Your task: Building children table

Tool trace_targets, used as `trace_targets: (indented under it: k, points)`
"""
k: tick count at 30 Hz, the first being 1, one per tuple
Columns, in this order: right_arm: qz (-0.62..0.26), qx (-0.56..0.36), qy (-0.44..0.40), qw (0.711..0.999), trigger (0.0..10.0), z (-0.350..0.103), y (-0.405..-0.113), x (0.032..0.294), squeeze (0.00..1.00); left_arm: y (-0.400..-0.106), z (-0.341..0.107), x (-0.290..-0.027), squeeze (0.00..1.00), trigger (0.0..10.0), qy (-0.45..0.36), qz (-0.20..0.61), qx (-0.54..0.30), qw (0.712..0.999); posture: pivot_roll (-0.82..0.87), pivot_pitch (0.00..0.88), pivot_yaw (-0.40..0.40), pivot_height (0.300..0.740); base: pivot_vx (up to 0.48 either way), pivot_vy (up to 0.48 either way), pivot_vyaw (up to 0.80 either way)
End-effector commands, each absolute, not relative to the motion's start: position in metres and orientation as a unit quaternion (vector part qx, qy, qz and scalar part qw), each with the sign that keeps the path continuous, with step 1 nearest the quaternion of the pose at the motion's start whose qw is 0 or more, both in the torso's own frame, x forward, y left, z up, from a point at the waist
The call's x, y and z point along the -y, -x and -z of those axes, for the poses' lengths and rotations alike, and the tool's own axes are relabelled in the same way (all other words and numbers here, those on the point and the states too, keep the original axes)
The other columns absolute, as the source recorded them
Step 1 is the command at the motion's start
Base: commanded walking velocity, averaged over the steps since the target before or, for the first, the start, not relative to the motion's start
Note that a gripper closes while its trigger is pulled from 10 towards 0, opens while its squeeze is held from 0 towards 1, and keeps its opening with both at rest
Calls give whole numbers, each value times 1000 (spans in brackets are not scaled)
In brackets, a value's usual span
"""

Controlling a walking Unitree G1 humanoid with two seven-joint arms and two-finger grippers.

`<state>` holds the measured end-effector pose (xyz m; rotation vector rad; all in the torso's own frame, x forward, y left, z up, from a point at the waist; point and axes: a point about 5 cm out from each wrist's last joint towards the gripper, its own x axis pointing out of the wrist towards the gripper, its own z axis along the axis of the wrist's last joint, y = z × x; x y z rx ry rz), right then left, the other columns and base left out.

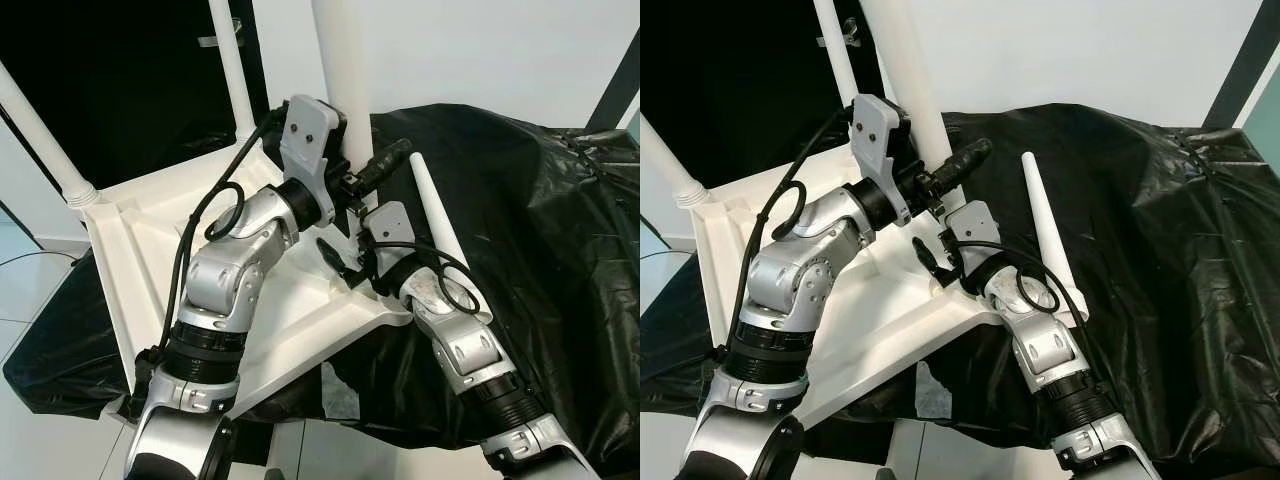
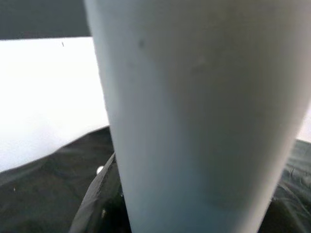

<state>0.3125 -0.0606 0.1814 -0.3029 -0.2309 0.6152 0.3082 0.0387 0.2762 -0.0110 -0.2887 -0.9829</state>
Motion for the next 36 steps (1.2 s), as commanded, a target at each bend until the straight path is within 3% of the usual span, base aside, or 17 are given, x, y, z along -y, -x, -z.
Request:
trace_targets:
  k: [1, 9, 10, 11, 12, 13, 15, 17, 24, 25, 27, 28, 30, 31, 33, 34, 36]
  points:
    - [-324, 138, 155, 923, 10000, -193, -310, 48, 0, -302, -272, -27, 0, 10000, 9, 503, 131, 854, 46, 0, 32, 740, 0, 0, 0]
    - [-320, 137, 151, 925, 10000, -197, -310, 50, 0, -306, -270, -26, 0, 10000, 4, 500, 132, 856, 37, 0, 31, 740, 0, 0, 0]
    - [-319, 136, 150, 926, 7882, -196, -311, 51, 0, -306, -271, -25, 0, 10000, 5, 499, 132, 856, 38, 0, 31, 740, 0, 0, 0]
    - [-318, 134, 150, 927, 6706, -195, -311, 51, 0, -306, -271, -25, 0, 10000, 4, 499, 133, 856, 38, 0, 31, 740, 0, 0, 0]
    - [-318, 134, 150, 927, 6706, -195, -311, 51, 0, -306, -271, -25, 0, 10000, 4, 499, 133, 856, 38, 0, 31, 740, 0, 0, 0]
    - [-317, 133, 148, 927, 2431, -195, -311, 51, 0, -306, -271, -25, 0, 10000, 4, 498, 134, 857, 40, 0, 30, 740, 0, 0, 0]
    - [-316, 133, 146, 928, 2431, -196, -311, 51, 0, -307, -271, -25, 0, 10000, 4, 497, 135, 857, 39, 0, 30, 740, 0, 0, 0]
    - [-312, 134, 144, 929, 0, -197, -311, 52, 0, -307, -272, -25, 0, 10000, 1, 496, 137, 857, 41, 0, 27, 740, 0, 0, 0]
    - [-299, 138, 141, 934, 0, -200, -312, 54, 0, -308, -271, -27, 0, 10000, 0, 495, 137, 858, 38, 0, 23, 740, 0, 0, 0]
    - [-295, 137, 140, 935, 0, -200, -312, 54, 0, -308, -270, -27, 949, 10000, 9, 497, 133, 857, 39, 0, 20, 740, 0, 0, 0]
    - [-292, 137, 138, 936, 0, -200, -313, 55, 0, -309, -270, -28, 949, 10000, 15, 498, 131, 857, 40, 0, 21, 740, 0, 0, 0]
    - [-290, 135, 136, 938, 0, -200, -313, 55, 0, -309, -270, -29, 1000, 10000, 18, 499, 131, 856, 40, 0, 21, 740, 0, 0, 0]
    - [-290, 135, 136, 938, 0, -200, -313, 55, 0, -309, -270, -29, 1000, 10000, 18, 499, 131, 856, 40, 0, 21, 740, 0, 0, 0]
    - [-286, 134, 132, 940, 10000, -200, -314, 56, 0, -309, -271, -30, 1000, 10000, 22, 499, 134, 856, 43, 0, 17, 740, 0, 0, 0]
    - [-277, 128, 122, 944, 10000, -200, -315, 57, 0, -309, -274, -32, 1000, 10000, 24, 497, 139, 856, 45, 0, 16, 740, 0, 0, 0]
    - [-267, 123, 107, 950, 10000, -201, -316, 59, 0, -309, -277, -35, 0, 10000, 32, 495, 142, 856, 47, 0, 16, 740, 0, 0, 0]
    - [-260, 120, 97, 953, 10000, -201, -317, 60, 0, -309, -278, -36, 0, 10000, 37, 494, 144, 856, 47, 0, 16, 740, 0, 0, 0]
